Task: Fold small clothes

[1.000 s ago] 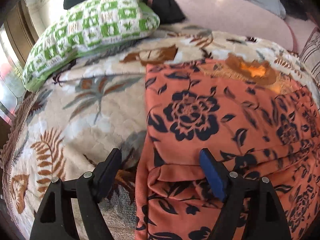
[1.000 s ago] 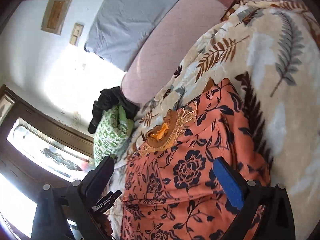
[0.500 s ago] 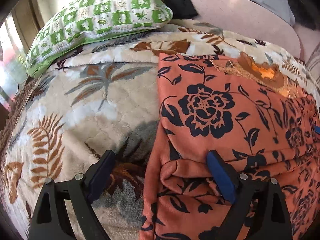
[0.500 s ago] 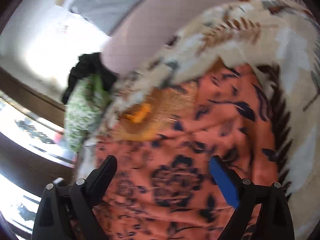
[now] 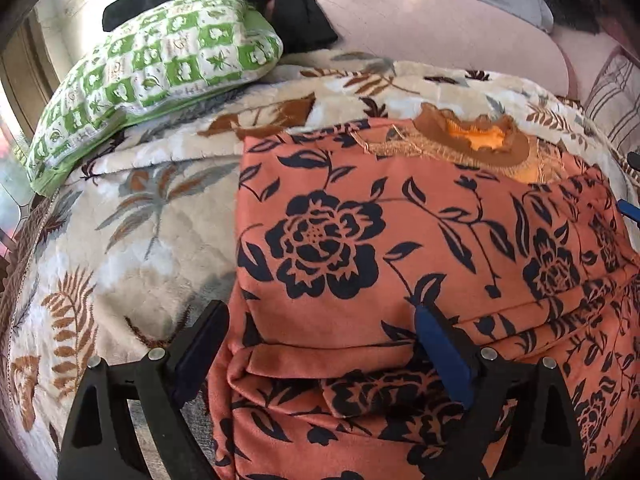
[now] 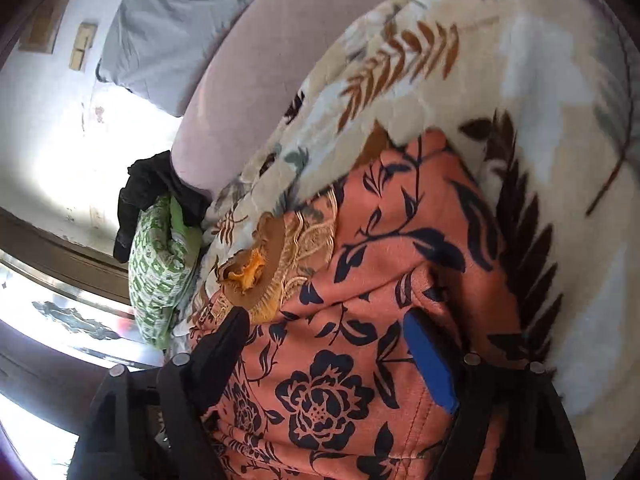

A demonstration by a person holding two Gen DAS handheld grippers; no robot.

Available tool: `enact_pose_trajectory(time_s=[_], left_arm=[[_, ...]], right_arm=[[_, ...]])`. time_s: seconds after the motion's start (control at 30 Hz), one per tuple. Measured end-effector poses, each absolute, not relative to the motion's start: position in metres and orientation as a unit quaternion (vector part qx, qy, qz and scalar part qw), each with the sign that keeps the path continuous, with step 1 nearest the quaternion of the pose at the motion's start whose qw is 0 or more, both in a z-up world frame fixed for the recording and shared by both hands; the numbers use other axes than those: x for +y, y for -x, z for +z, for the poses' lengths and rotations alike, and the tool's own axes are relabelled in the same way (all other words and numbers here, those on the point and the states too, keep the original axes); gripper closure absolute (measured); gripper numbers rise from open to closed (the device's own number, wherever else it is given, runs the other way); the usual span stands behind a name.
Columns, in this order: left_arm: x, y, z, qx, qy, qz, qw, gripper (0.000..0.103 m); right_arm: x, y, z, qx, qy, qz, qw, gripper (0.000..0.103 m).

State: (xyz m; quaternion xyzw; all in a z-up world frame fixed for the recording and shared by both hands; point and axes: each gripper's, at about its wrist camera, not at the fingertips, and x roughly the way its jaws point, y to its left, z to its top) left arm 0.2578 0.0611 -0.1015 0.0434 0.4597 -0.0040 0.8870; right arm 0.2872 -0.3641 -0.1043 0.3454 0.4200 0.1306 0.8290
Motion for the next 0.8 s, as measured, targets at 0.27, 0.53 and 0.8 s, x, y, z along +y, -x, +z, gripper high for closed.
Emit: enact_pose_trajectory(time_s=[0.27,0.53,0.8], left_arm=[[0.053,-0.261,-0.105,0.461,-0.053,-0.010,0.886,0.007],[0.050,-0.213,-0.075,0.413,-0.038,-0.044,0.909,0.007],[0.144,-0.209,-0.085,0.414,0.116,-0.009,0.903,0.007]], right_arm=[[-0.405,-0.298,-0.104,0.396,-0.387,0.110,0.826,0.013],[-0.422,-0.327,-0.106,0.435,-0.321,0.092,0.836,0.026],[-0.426,-0.340,-0.110,0.448,-0.263,0.038,0.854,0.095]])
